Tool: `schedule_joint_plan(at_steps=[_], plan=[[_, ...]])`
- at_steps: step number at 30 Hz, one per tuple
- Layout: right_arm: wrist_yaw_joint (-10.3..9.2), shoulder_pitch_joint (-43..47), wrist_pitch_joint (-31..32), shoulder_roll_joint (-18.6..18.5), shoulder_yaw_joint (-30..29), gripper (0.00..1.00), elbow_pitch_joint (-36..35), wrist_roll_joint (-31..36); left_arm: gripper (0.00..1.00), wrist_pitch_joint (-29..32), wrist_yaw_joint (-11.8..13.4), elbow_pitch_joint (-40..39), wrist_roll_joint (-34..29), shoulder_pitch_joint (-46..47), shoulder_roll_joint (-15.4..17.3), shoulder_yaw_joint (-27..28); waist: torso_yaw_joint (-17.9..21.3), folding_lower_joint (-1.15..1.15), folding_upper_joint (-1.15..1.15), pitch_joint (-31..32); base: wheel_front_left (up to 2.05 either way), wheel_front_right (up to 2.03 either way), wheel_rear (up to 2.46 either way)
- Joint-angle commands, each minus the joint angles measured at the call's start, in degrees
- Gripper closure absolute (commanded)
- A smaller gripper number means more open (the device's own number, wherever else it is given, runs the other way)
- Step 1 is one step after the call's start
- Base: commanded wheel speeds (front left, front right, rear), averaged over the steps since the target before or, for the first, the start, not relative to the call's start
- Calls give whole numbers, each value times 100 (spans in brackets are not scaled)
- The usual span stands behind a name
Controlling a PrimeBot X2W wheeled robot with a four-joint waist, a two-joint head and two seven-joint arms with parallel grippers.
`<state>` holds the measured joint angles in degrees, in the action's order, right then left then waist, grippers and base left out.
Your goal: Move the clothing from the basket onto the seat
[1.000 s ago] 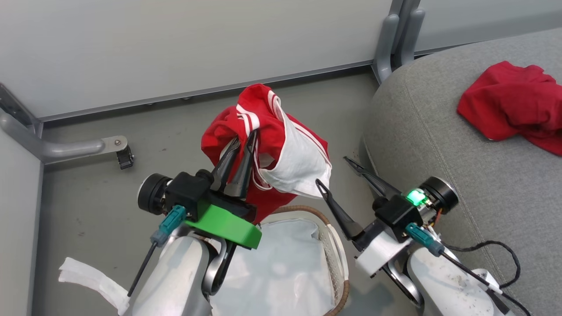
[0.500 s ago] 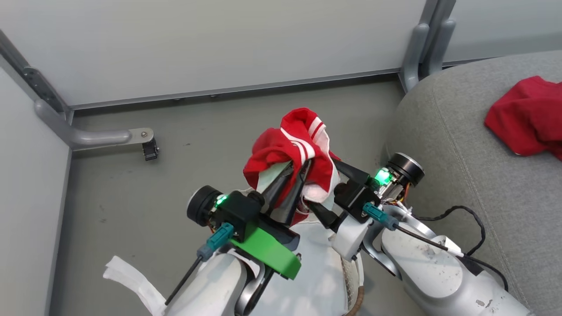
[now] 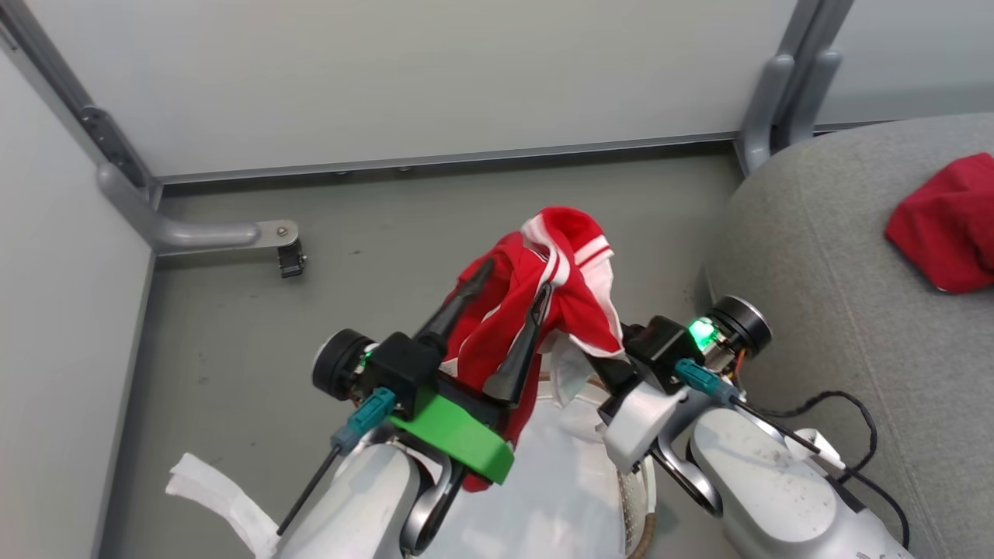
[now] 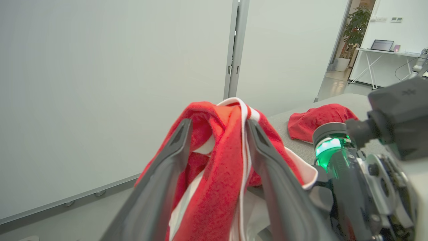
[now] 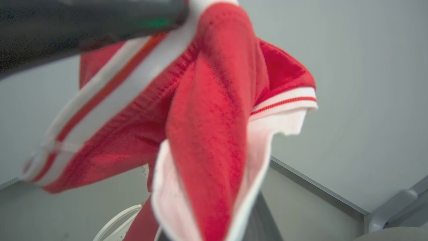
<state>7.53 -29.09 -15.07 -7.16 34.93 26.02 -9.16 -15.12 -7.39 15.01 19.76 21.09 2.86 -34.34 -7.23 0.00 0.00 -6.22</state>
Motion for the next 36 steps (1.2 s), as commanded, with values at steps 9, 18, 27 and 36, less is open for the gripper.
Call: schedule_joint_plan(at_steps=[9, 18, 27, 36], plan=[[-8, 743, -15, -32, -705, 100, -396, -133, 0, -2, -14, 120, -235, -282, 33, 373, 1306, 0, 0, 55, 0, 0, 0], [-8, 1076, -14, 42, -1137, 100, -688, -165, 0, -3, -14, 219, -290, -194, 77, 484, 2558, 0, 0, -134, 0, 0, 0], [-8, 1150, -15, 135, -1424, 100, -822, -80, 0, -2, -13, 325, -263, -77, 98, 460, 3242, 0, 0, -363, 0, 0, 0], [-8, 426, -15, -182, -1736, 100, -1034, 137, 0, -2, -14, 413, -333, 171, 262, 319, 3308, 0, 0, -926, 0, 0, 0]])
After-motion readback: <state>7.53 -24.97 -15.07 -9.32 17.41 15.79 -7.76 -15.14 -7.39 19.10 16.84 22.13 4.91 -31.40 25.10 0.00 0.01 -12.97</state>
